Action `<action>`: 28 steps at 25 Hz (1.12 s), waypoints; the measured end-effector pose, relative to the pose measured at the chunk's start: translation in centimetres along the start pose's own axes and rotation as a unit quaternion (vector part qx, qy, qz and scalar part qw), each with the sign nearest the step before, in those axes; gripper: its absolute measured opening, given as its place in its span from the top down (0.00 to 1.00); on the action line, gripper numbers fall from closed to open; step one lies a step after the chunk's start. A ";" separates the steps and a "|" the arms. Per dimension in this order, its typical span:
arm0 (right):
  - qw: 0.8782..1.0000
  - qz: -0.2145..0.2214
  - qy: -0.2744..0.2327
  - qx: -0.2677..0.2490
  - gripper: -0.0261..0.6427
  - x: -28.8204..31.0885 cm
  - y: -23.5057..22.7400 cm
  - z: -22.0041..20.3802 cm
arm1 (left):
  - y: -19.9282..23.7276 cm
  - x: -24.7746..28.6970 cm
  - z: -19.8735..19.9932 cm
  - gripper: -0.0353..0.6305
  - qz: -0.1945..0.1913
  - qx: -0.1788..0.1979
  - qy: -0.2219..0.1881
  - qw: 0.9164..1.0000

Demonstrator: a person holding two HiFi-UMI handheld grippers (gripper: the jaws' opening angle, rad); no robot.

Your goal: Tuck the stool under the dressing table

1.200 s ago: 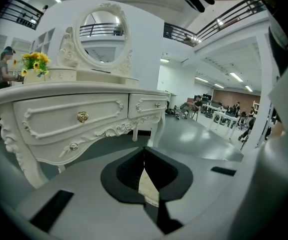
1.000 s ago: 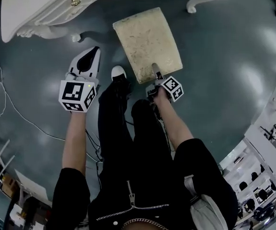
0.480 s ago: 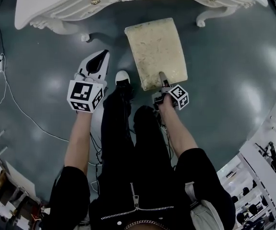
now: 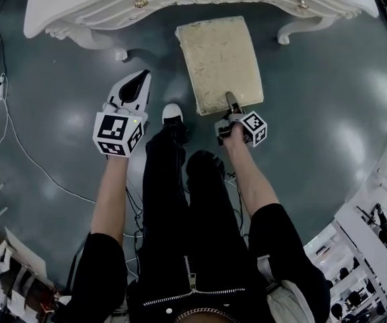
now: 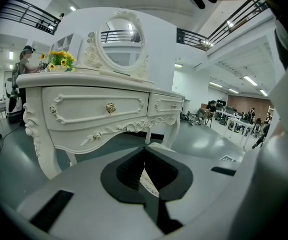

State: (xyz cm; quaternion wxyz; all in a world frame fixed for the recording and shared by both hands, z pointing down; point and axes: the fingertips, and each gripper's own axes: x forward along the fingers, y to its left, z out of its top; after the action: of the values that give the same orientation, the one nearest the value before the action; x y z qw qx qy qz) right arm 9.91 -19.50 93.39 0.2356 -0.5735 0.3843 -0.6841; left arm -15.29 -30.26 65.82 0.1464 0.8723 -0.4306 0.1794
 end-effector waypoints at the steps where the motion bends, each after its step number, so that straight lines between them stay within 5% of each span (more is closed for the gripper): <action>1: 1.000 0.008 -0.001 0.002 0.45 0.5 0.4 0.2 | 0.1 0.1 -0.1 0.91 0.001 -0.001 -0.002 1.000; 17: 0.990 0.137 0.006 0.007 0.56 9.6 8.1 0.8 | 4.9 1.6 -2.3 0.91 0.022 0.003 -0.031 0.999; 28: 0.973 0.228 0.012 -0.008 0.62 15.2 12.2 1.1 | 7.2 3.6 -6.3 0.91 0.030 -0.003 -0.068 0.997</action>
State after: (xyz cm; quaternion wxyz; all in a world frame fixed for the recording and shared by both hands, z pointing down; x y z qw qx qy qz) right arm 6.06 -38.60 92.88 0.3762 -0.4643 0.5136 -0.6157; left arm -20.22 -34.45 73.76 0.1142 0.8687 -0.4659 0.1231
